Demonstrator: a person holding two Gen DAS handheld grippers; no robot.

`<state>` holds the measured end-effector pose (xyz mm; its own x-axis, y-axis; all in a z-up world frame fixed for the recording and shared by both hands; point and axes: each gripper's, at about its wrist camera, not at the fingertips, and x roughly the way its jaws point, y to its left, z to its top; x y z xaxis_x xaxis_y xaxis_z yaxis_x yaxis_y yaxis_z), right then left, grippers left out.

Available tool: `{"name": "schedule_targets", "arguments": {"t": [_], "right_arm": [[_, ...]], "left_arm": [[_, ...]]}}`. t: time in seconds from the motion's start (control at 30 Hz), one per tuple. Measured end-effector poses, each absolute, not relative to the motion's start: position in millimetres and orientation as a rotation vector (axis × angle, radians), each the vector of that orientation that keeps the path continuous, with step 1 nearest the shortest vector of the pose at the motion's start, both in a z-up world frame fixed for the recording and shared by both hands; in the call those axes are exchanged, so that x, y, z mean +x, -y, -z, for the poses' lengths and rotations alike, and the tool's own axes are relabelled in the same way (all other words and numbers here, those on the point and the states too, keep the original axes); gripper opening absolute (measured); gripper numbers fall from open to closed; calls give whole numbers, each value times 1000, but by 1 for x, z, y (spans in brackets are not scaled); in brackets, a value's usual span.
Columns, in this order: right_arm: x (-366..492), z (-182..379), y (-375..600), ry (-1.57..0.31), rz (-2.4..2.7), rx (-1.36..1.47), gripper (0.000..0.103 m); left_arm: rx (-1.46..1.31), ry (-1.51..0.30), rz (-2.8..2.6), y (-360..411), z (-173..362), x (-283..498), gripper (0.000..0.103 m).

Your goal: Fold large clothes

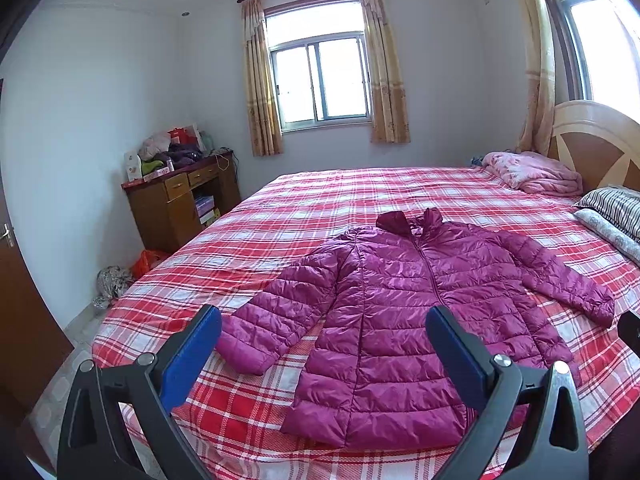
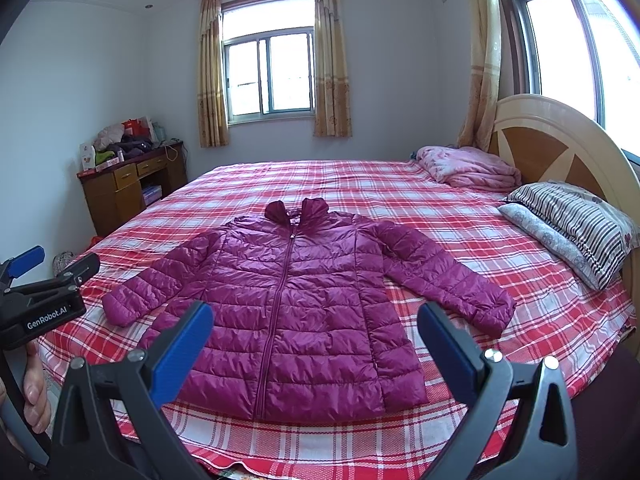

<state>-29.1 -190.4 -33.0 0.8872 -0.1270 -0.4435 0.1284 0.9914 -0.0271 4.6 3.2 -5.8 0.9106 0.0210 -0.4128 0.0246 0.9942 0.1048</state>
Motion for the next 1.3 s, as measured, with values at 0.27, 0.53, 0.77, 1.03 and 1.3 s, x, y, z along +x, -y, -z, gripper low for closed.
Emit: {"name": "schedule_targets", "arguments": {"t": [0.27, 0.53, 0.77, 1.03, 1.3], "right_arm": [[-29, 35, 190, -463, 132, 2, 103], [-29, 38, 191, -467, 127, 7, 103], [-29, 40, 191, -472, 124, 12, 103], [-28, 40, 191, -484, 119, 17, 103], [-27, 40, 191, -485, 119, 17, 103]], "left_arm": [[101, -420, -7, -6, 5, 6, 102], [98, -421, -12, -7, 6, 7, 102], [97, -419, -15, -8, 5, 7, 102], [98, -417, -17, -8, 5, 7, 102], [96, -416, -18, -9, 6, 7, 102]]}}
